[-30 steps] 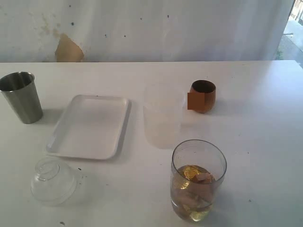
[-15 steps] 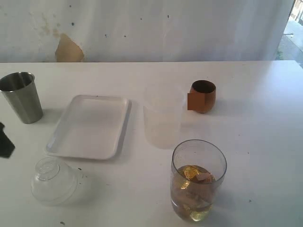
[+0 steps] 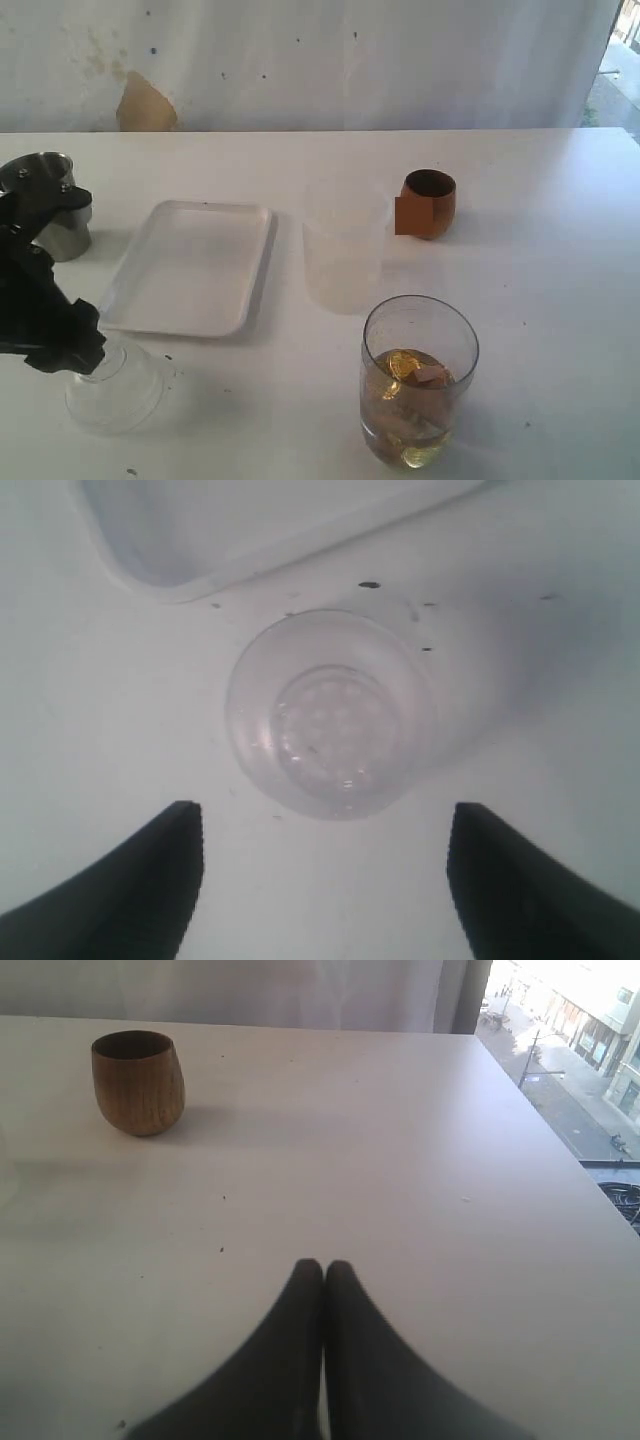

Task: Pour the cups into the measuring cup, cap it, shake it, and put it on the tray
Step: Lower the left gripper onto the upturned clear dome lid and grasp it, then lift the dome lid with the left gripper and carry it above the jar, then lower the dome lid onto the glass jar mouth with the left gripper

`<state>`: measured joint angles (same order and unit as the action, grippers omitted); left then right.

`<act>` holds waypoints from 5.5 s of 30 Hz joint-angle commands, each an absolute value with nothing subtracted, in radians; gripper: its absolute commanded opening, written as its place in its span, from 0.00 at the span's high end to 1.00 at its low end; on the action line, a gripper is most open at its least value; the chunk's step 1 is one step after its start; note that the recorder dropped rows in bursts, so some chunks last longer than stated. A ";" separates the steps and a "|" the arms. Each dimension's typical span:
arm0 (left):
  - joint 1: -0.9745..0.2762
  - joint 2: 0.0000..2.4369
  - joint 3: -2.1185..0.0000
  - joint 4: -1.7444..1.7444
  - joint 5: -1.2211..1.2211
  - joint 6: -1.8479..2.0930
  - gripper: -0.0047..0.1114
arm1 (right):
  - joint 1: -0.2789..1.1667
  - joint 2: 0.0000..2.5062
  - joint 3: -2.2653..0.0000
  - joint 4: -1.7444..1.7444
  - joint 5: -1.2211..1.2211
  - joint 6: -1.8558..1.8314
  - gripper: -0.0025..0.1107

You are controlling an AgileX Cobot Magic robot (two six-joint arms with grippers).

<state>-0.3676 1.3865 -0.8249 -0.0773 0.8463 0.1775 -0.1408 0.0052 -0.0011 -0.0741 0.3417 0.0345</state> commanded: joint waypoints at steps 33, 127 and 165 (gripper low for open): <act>-0.432 1.544 -0.919 -0.031 0.845 0.195 0.96 | -0.140 0.000 0.000 -0.078 0.338 0.060 0.98; -1.069 1.624 -1.692 0.244 1.221 -0.071 0.96 | -0.140 0.000 0.000 -0.078 0.335 0.060 0.98; -1.107 1.735 -1.705 -0.022 1.159 0.124 0.96 | -0.140 0.000 0.000 -0.078 0.335 0.060 0.98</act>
